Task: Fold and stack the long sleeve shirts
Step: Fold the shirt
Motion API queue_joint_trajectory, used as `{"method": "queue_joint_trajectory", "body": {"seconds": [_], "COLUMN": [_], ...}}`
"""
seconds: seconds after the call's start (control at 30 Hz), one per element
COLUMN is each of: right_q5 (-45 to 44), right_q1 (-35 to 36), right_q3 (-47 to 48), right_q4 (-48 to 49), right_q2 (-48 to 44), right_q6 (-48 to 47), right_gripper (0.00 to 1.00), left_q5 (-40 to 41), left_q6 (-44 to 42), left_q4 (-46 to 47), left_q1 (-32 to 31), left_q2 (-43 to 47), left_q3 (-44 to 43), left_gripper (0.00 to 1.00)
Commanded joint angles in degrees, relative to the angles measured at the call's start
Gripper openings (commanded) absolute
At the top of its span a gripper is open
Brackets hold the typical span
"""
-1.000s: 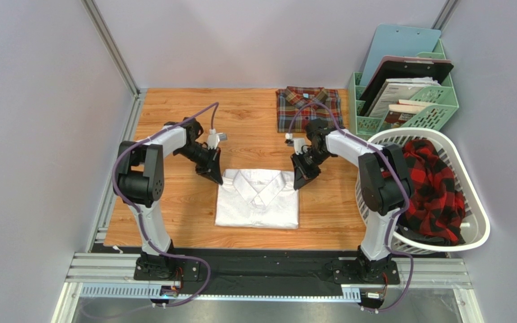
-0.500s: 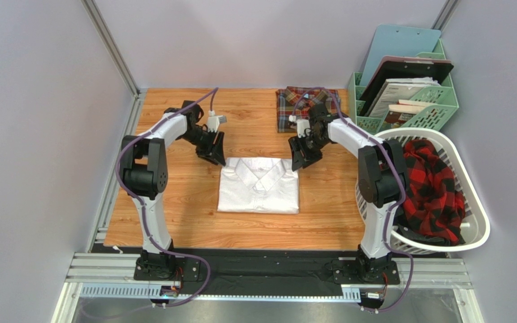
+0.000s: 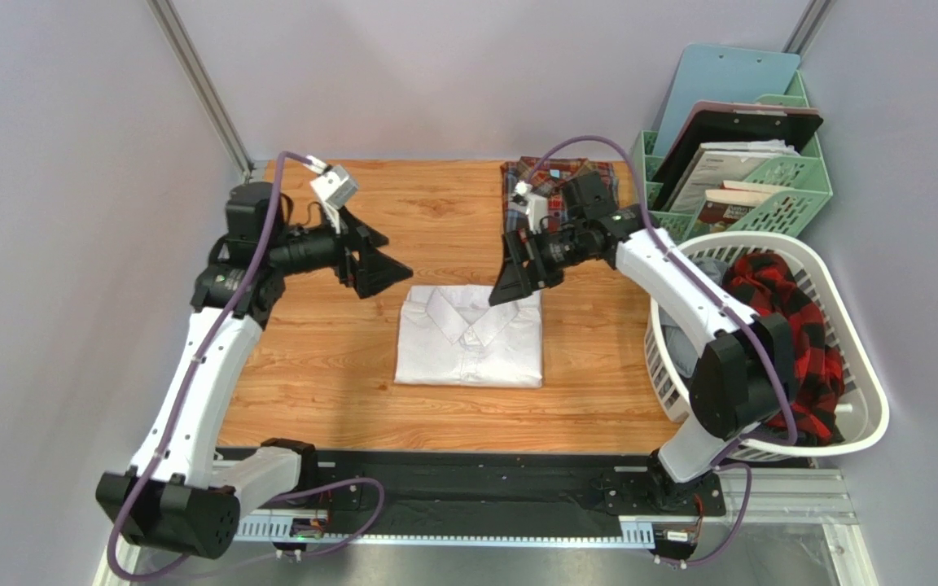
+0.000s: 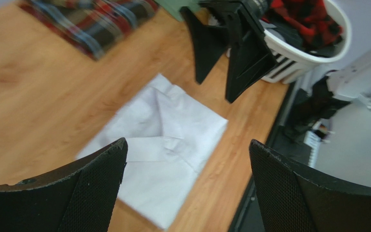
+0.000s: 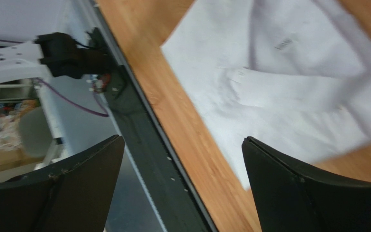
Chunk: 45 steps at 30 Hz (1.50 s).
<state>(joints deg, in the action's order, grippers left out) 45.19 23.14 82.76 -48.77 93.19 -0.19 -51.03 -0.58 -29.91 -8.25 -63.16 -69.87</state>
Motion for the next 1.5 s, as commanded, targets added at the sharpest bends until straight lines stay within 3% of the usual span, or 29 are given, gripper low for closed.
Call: {"method": "queue_joint_trajectory", "body": {"seconds": [0.0, 0.03, 0.07, 0.13, 0.3, 0.6, 0.87, 1.0, 1.23, 1.47], "right_q5": [15.36, 15.89, 16.07, 15.98, 16.77, 17.83, 16.95, 17.74, 19.32, 19.94], "right_q1": [4.19, 5.59, 6.04, 7.44, 8.59, 9.21, 8.51, 6.92, 3.85, -3.53], "right_q3": [-9.23, -12.07, -14.71, -21.81, -29.05, -31.08, -36.27, -35.30, -35.21, -35.74], "right_q4": [14.29, 22.33, 26.76, 37.37, 47.70, 54.48, 51.50, 44.93, 30.25, 18.64], "right_q2": [4.55, 4.11, 3.41, 1.83, 2.26, 9.55, 17.54, 17.91, 10.35, 13.33], "right_q6": [19.64, 22.22, 24.68, 29.71, 35.51, 35.79, 26.39, 22.25, 13.39, 3.63], "right_gripper": [1.00, 1.00, 1.00, 1.00, 1.00, 0.99, 0.99, 0.98, 1.00, 1.00], "left_q5": [-10.76, -11.72, -11.82, -13.03, -13.14, -13.49, -8.31, -8.91, -4.70, -0.92], "left_q6": [15.31, 18.91, 27.39, 32.29, 34.59, 35.30, 29.77, 29.66, 26.07, 24.49], "left_q4": [4.05, 8.42, 18.73, 26.80, 32.98, 41.25, 35.20, 32.19, 20.43, 17.70], "left_q1": [-5.96, -6.94, -7.65, -8.80, -10.46, -13.10, -12.06, -7.23, -4.67, -0.19], "left_q2": [-6.90, -6.11, -5.32, -6.09, -11.89, -26.64, -37.56, -41.69, -38.01, -34.41], "left_q3": [12.71, 16.39, 23.65, 28.98, 32.95, 34.18, 34.10, 33.13, 33.03, 34.63], "left_gripper": [0.99, 0.99, 0.99, 0.99, 0.99, 0.99, 0.99, 0.98, 0.98, 0.98]}}
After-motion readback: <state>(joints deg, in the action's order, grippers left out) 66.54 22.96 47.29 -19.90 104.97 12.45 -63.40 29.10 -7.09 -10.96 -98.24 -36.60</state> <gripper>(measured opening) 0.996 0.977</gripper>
